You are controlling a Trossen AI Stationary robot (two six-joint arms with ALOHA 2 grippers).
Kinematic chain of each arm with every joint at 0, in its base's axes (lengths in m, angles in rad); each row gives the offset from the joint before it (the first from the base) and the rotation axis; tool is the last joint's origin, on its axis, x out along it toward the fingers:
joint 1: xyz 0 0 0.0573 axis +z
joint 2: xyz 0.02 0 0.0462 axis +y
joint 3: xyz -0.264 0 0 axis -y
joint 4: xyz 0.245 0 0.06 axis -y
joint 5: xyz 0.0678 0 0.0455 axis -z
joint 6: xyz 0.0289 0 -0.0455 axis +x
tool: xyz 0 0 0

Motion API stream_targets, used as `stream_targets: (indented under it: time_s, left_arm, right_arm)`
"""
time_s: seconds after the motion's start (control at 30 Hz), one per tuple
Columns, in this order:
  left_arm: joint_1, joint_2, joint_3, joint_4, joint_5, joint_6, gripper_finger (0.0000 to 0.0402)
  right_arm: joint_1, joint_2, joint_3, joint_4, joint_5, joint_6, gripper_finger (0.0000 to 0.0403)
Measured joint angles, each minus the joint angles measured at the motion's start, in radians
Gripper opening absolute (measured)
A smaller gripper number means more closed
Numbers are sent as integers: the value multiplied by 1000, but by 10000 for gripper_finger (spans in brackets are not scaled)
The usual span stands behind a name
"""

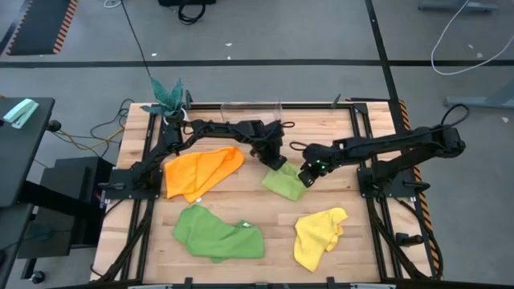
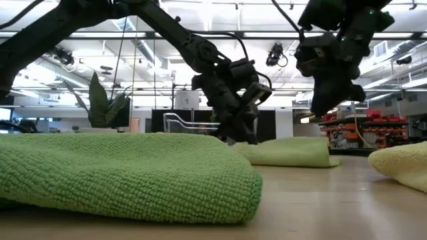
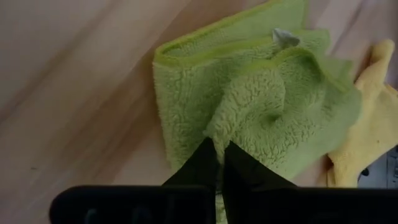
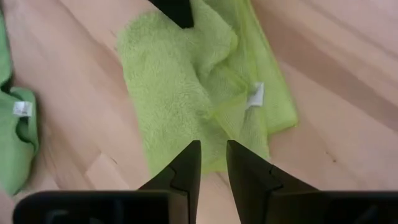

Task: Fold microfiber towels
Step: Fold the light green microfiber cloth

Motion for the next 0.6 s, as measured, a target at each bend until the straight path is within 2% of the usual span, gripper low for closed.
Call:
stream_targets:
  time_s: [0.23,0.6]
  left_arm:
    - [-33,0,0,10,16,-1,46]
    - [-39,0,0,15,16,-1,27]
  right_arm:
    - [4,98,0,124,-70,-5,71]
    - [5,235,0,147,-119,-38,41]
